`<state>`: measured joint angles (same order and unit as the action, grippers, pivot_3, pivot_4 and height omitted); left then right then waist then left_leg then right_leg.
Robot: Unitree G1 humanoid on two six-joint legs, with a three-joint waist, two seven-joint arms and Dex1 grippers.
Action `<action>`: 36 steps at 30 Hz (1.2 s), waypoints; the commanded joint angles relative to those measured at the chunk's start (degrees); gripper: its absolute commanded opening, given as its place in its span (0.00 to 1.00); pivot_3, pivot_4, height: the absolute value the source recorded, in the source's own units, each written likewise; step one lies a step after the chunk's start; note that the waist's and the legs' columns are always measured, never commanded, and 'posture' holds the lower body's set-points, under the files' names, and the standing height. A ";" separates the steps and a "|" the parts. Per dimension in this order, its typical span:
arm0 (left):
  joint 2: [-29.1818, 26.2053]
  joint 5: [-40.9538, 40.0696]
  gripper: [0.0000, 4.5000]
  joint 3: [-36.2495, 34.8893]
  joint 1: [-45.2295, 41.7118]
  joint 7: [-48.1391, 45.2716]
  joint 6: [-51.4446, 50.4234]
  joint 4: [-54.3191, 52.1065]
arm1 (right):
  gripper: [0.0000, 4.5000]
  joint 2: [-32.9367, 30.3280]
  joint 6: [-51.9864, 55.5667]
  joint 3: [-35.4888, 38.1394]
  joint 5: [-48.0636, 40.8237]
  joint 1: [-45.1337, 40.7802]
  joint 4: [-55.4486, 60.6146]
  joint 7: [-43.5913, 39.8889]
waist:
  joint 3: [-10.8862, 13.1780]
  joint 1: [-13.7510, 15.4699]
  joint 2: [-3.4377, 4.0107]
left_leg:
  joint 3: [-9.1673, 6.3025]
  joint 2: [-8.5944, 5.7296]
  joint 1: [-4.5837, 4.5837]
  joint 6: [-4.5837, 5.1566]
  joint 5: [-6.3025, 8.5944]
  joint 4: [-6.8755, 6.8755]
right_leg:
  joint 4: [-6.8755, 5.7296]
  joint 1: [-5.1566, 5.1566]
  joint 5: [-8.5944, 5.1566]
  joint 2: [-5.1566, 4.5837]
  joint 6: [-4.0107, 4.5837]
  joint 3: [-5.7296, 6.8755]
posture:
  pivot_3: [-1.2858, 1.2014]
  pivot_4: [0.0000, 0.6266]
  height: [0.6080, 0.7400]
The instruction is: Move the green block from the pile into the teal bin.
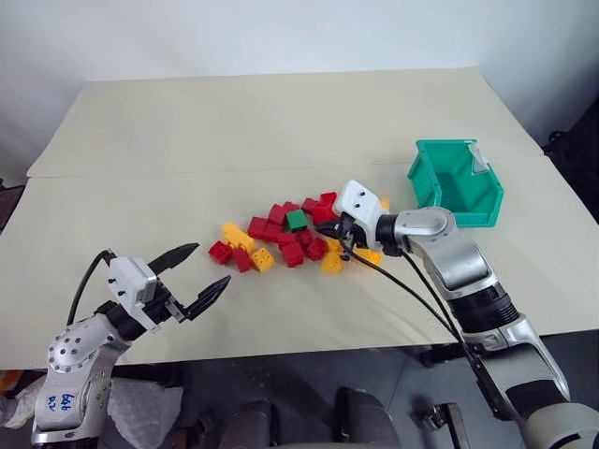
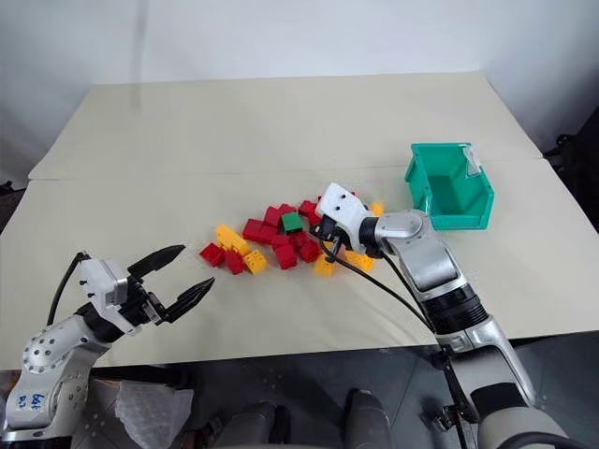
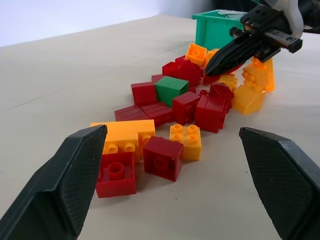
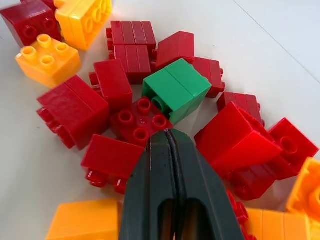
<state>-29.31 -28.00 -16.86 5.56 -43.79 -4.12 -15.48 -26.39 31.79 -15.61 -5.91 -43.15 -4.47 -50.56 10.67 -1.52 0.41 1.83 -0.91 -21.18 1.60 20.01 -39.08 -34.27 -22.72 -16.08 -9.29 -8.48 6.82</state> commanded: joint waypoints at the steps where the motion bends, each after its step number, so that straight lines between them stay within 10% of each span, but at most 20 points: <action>1: 0.04 -0.04 1.00 -0.16 -0.23 -0.17 1.24 -0.43 | 0.01 2.83 2.99 2.29 -3.14 -2.04 3.01 0.72 | 0.00 -0.01 0.00 | 0.00 0.00 0.00 0.00 0.00 0.00 | 0.01 0.00 0.00 0.00 0.00 0.00 | 0.52 0.24 1.00; 9: -0.12 0.08 1.00 0.15 -1.07 -0.21 1.24 0.06 | 0.13 9.92 18.63 1.65 -3.04 -12.01 -2.27 8.15 | 0.00 0.35 0.00 | -0.05 -0.03 -0.03 -0.02 0.01 -0.02 | -0.30 -0.19 0.00 -0.04 0.01 -0.07 | 0.52 0.24 1.00; 18: 0.16 0.22 1.00 0.12 0.02 0.30 1.42 -0.62 | 0.81 10.66 25.78 0.51 -2.34 -14.33 -2.62 11.42 | 0.00 -0.11 0.00 | -0.05 -0.07 -0.10 -0.01 0.06 0.03 | -0.30 -0.27 0.00 -0.05 0.01 0.03 | 0.52 0.24 1.00; 36: 1.14 0.51 1.00 0.86 -0.16 0.82 1.82 -0.65 | 0.81 17.81 24.21 4.29 -2.31 -15.38 -14.97 20.44 | 0.00 -0.22 0.00 | 0.17 -0.03 -0.08 -0.01 0.06 0.01 | -0.50 -0.48 0.00 -0.04 0.01 -0.11 | 0.52 0.24 1.00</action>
<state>-28.07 -27.48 -15.62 5.11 -43.20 -3.51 -14.85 -9.18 56.48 -12.65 -8.80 -57.63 -19.01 -31.54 10.67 -1.73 0.41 2.01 -0.94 -21.27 1.59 20.07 -39.07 -34.79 -23.22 -16.07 -9.33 -8.46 6.70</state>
